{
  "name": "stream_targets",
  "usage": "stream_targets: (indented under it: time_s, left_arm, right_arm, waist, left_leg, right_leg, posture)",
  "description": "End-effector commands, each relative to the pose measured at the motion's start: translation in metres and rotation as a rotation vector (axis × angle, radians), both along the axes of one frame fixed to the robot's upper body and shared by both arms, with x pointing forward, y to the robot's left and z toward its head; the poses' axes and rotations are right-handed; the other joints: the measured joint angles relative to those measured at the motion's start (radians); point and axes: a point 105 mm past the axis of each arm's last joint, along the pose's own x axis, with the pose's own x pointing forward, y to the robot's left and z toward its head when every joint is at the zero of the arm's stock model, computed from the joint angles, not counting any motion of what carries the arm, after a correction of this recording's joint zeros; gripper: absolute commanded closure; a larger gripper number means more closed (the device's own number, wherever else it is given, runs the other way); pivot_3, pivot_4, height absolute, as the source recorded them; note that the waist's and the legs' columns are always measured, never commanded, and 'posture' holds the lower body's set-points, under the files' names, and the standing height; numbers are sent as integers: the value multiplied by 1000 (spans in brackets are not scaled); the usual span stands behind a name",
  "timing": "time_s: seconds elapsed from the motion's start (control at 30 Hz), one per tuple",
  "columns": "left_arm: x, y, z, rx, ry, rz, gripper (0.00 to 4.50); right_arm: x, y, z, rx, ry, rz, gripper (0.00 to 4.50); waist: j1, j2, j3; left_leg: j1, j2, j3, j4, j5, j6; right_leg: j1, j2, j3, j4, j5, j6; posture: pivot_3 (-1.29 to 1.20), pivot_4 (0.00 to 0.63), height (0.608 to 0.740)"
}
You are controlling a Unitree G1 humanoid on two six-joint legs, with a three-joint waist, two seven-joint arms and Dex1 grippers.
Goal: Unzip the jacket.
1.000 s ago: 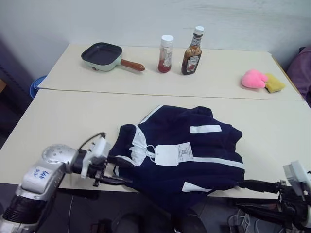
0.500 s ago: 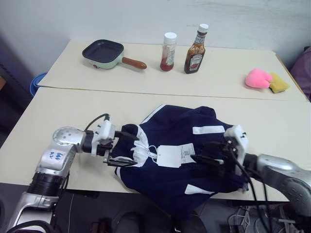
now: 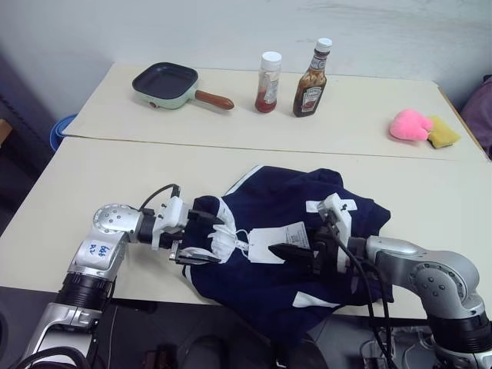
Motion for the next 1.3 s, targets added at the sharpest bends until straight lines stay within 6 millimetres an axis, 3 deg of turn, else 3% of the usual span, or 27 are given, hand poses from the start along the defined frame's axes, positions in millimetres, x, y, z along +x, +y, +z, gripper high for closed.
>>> stream_targets:
  time_s: [0.03, 0.07, 0.27, 0.53, 0.63, 0.77, 0.9, 1.13, 1.3]
  left_arm:
    - [4, -6, 7, -14, -51, -18, 43]
    - [5, -7, 8, -21, -58, -19, 43]
    - [12, -13, 2, 28, -69, -38, 0]
    - [34, -14, -37, 191, -30, 71, 0]
    - [34, -10, -51, 252, 13, 96, 0]
    - [27, -7, -61, 274, 71, 103, 0]
    - [23, -7, -66, 271, 94, 112, 0]
    - [18, -9, -75, 283, 135, 121, 0]
    - [14, -5, -83, 296, 162, 130, 0]
  right_arm:
    - [-4, 13, -4, 21, 58, 50, 0]
    - [-2, 16, -5, 27, 64, 51, 0]
    - [2, 22, -9, 35, 80, 63, 1901]
    - [3, 9, 6, 84, -14, 29, 4480]
    - [12, -16, 20, -3, -210, -70, 4480]
    - [22, -62, 29, -276, -504, -196, 4480]
    - [27, -102, 43, -404, -673, -365, 4480]
    - [7, -142, 35, -479, -655, -509, 4480]
    - [-31, -194, 23, -573, -573, -663, 4480]
  waist:
    - [0, 0, 0]
    - [-1, 0, 0]
    - [0, 0, 0]
    - [3, 0, 0]
    - [5, 0, 0]
    - [3, -1, -1]
    - [3, 1, -2]
    - [4, 2, -3]
    - [15, 6, -5]
  left_leg:
    - [0, 0, 0, 0, 0, 0]
    - [0, 0, 0, 0, 0, 0]
    - [0, 0, 0, 0, 0, 0]
    - [-1, -1, 0, 0, 0, 0]
    - [-1, -2, -1, 1, 1, 2]
    - [0, -4, -1, 1, 2, 4]
    - [2, -4, -1, 0, 2, 3]
    - [7, -4, -1, -1, 3, 4]
    - [9, -3, -4, -2, 2, 3]
  right_leg:
    - [0, 0, 0, 0, 0, 0]
    - [0, 0, 0, 0, 0, 0]
    - [0, 0, -1, 0, 0, 0]
    - [0, 0, -2, 0, 0, 0]
    - [1, -1, -2, 0, 1, 2]
    - [3, -4, -1, -2, 3, 5]
    - [4, -3, 0, -3, 4, 7]
    - [10, -3, 0, -4, 4, 7]
    - [15, -4, 1, -7, 4, 7]
  posture:
    - [0, 150, 740]
    - [0, 150, 740]
    - [0, 150, 740]
    - [0, 150, 740]
    - [0, 150, 740]
    - [0, 150, 740]
    - [0, 150, 740]
    - [0, 150, 740]
    - [0, 150, 740]
